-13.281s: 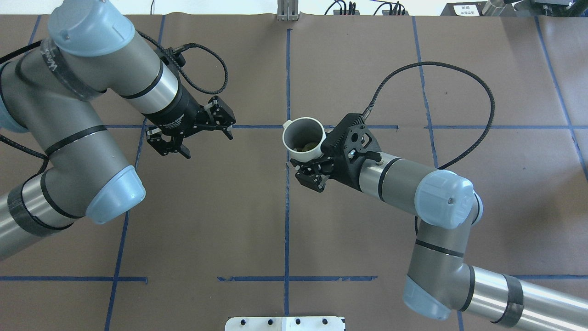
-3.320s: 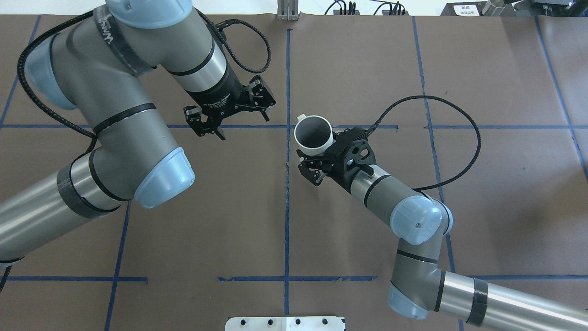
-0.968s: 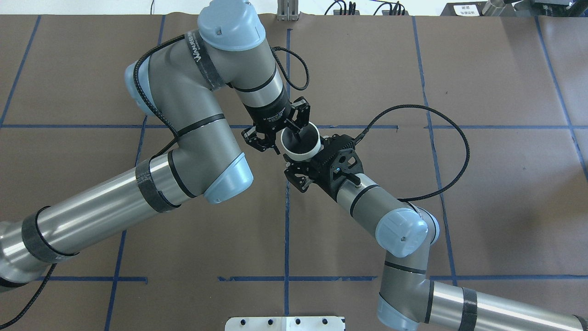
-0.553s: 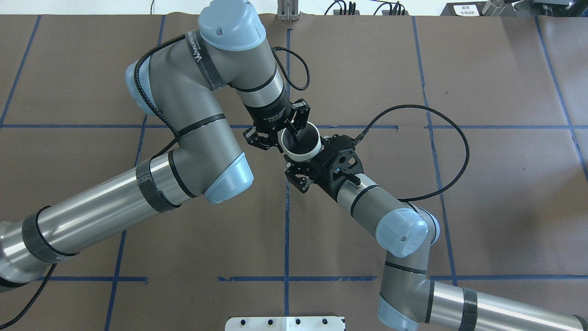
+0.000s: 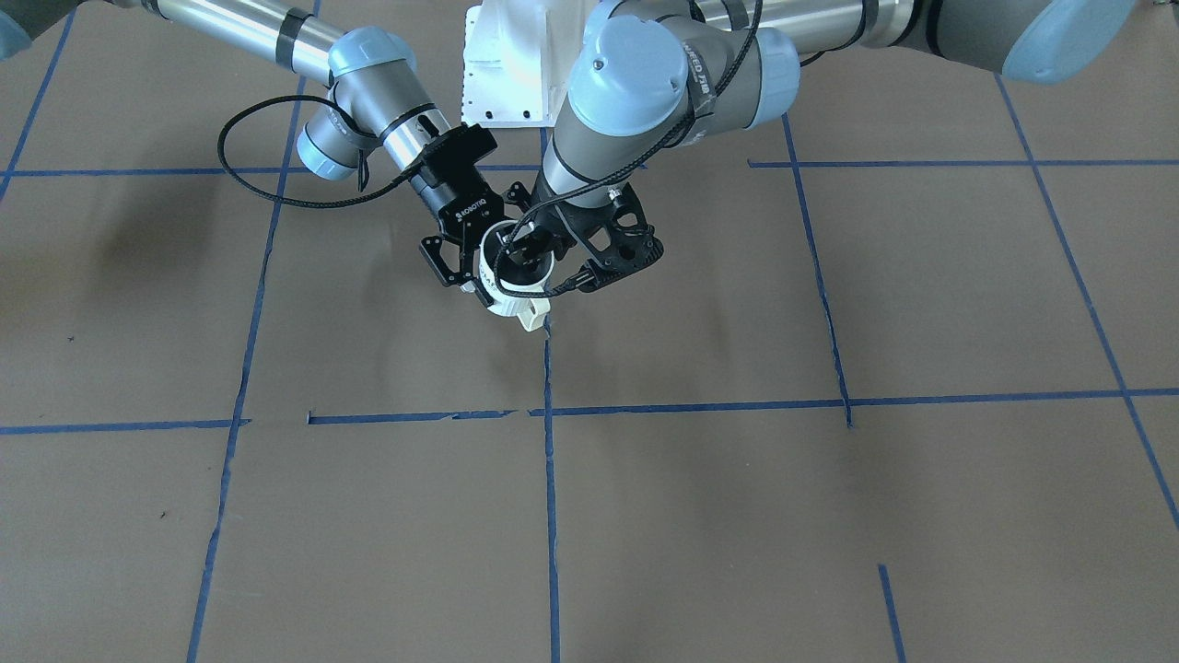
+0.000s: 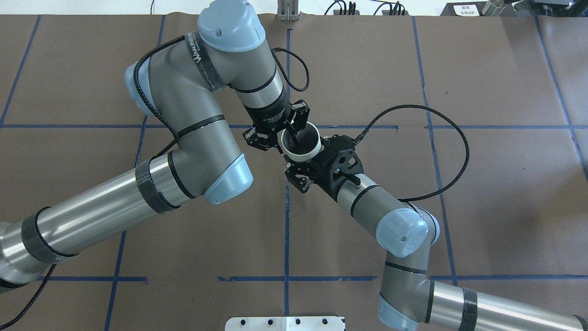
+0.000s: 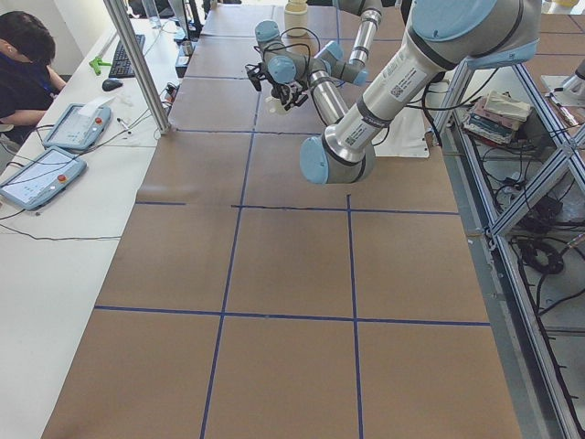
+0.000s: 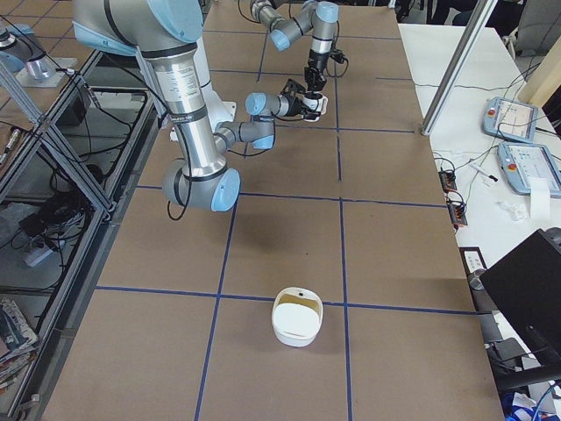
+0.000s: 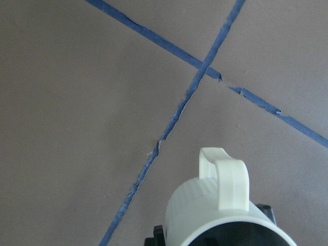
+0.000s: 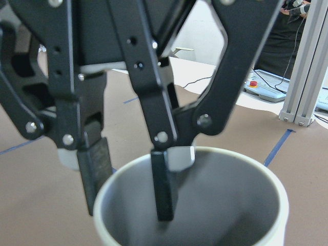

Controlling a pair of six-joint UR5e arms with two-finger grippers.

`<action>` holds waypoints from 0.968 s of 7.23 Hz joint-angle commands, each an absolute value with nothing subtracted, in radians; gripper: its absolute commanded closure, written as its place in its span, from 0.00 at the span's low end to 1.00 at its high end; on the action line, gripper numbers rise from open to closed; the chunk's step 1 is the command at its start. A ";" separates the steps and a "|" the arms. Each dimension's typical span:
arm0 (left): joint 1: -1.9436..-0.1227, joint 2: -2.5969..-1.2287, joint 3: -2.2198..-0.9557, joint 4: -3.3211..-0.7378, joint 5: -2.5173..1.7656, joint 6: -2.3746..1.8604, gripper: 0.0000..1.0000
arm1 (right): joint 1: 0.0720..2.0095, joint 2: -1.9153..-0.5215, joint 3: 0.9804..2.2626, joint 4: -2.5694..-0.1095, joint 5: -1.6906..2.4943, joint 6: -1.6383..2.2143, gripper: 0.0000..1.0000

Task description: Left arm hands cup to right arm to dump lemon

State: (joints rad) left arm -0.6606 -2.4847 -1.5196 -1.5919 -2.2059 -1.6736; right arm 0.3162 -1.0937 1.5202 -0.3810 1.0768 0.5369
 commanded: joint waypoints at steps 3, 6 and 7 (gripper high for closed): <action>-0.643 -2.482 -1.520 -1.592 -2.204 -1.674 0.68 | 0.318 -1.095 1.520 -0.382 1.077 0.537 0.62; -0.643 -2.484 -1.523 -1.591 -2.204 -1.672 1.00 | 0.318 -1.092 1.519 -0.379 1.074 0.538 0.00; -0.643 -2.484 -1.525 -1.591 -2.204 -1.672 1.00 | 0.316 -1.092 1.517 -0.379 1.074 0.537 0.00</action>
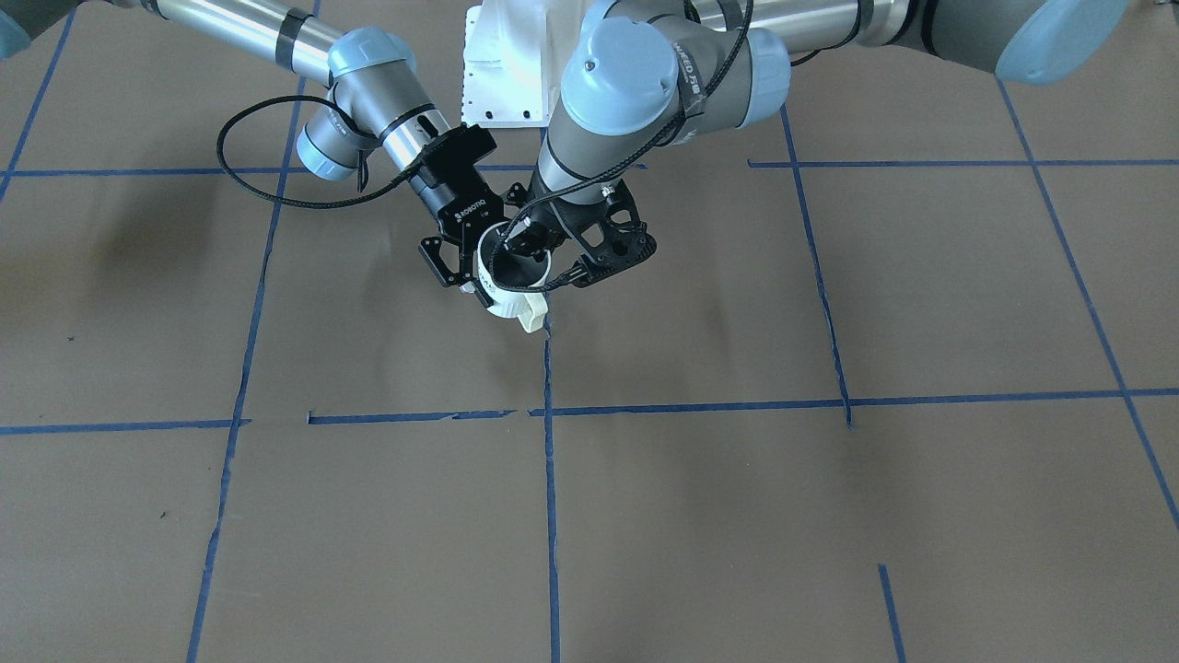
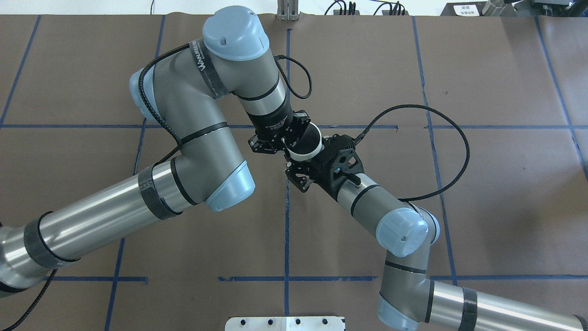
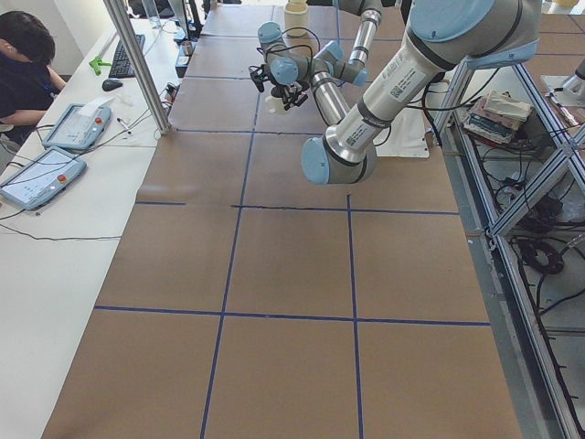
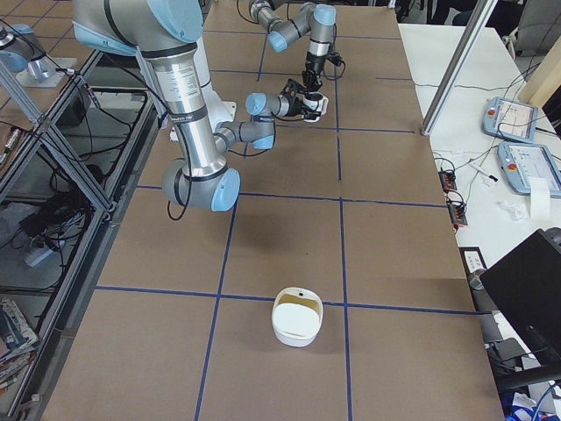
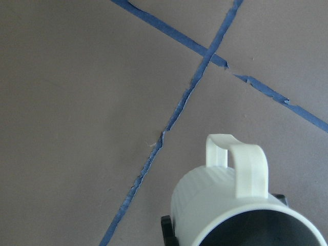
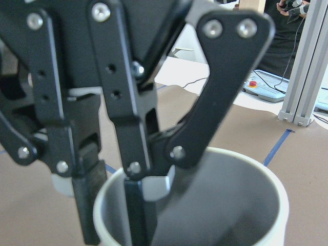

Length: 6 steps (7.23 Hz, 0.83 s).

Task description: Left arm hands cup to right arm to dump lemon

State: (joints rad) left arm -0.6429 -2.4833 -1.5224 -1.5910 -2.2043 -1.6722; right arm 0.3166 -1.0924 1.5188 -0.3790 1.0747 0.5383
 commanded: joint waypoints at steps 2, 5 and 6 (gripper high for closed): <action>-0.643 -2.484 -1.525 -1.591 -2.204 -1.672 1.00 | 0.316 -1.094 1.517 -0.379 1.074 0.537 0.00; -0.644 -2.471 -1.525 -1.591 -2.201 -1.654 1.00 | 0.316 -1.094 1.517 -0.377 1.074 0.537 0.00; -0.644 -2.468 -1.525 -1.591 -2.203 -1.651 1.00 | 0.316 -1.094 1.517 -0.377 1.074 0.537 0.00</action>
